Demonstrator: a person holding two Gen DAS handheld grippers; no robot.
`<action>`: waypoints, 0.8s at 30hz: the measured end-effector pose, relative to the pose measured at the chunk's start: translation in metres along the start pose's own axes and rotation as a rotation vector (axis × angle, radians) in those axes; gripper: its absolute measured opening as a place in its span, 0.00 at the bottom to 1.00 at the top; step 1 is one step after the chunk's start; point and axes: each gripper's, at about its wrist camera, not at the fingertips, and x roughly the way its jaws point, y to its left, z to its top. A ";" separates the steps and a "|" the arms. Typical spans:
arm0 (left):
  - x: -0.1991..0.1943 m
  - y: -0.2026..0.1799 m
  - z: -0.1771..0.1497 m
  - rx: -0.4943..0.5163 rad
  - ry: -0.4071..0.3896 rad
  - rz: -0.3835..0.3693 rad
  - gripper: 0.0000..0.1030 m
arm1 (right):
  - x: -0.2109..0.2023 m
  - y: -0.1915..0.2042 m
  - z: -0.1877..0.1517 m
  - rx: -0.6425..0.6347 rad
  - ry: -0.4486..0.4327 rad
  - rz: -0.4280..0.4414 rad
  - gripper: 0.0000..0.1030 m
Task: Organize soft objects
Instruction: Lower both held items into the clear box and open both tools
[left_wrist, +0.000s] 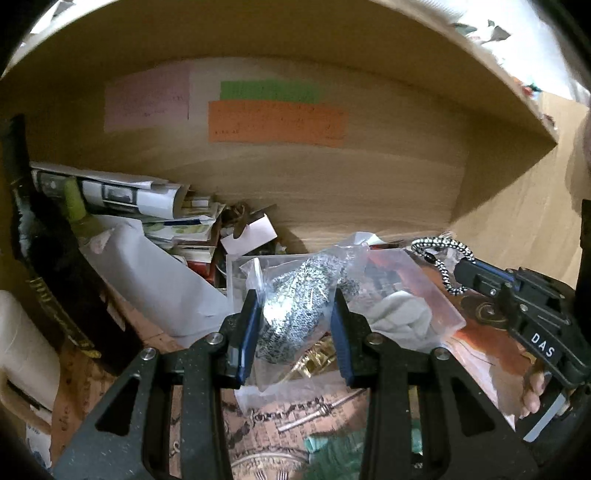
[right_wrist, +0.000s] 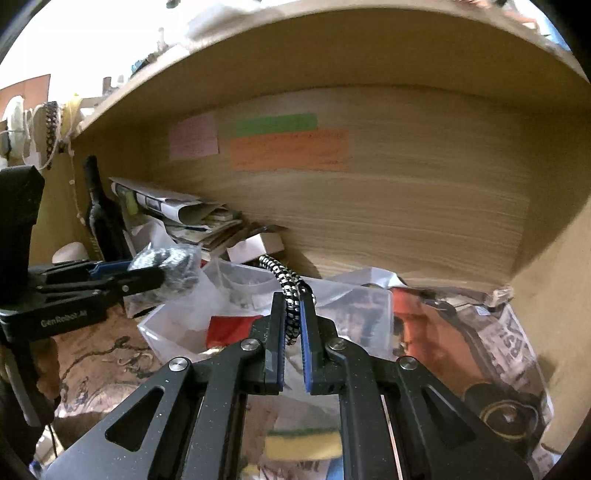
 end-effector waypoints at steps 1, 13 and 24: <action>0.005 0.000 0.000 -0.001 0.010 -0.003 0.35 | 0.005 0.000 0.001 0.000 0.009 0.003 0.06; 0.081 -0.012 -0.005 0.028 0.191 -0.007 0.35 | 0.071 -0.003 -0.010 -0.022 0.173 -0.041 0.06; 0.110 -0.021 -0.014 0.063 0.257 0.002 0.38 | 0.092 -0.008 -0.021 -0.037 0.254 -0.056 0.06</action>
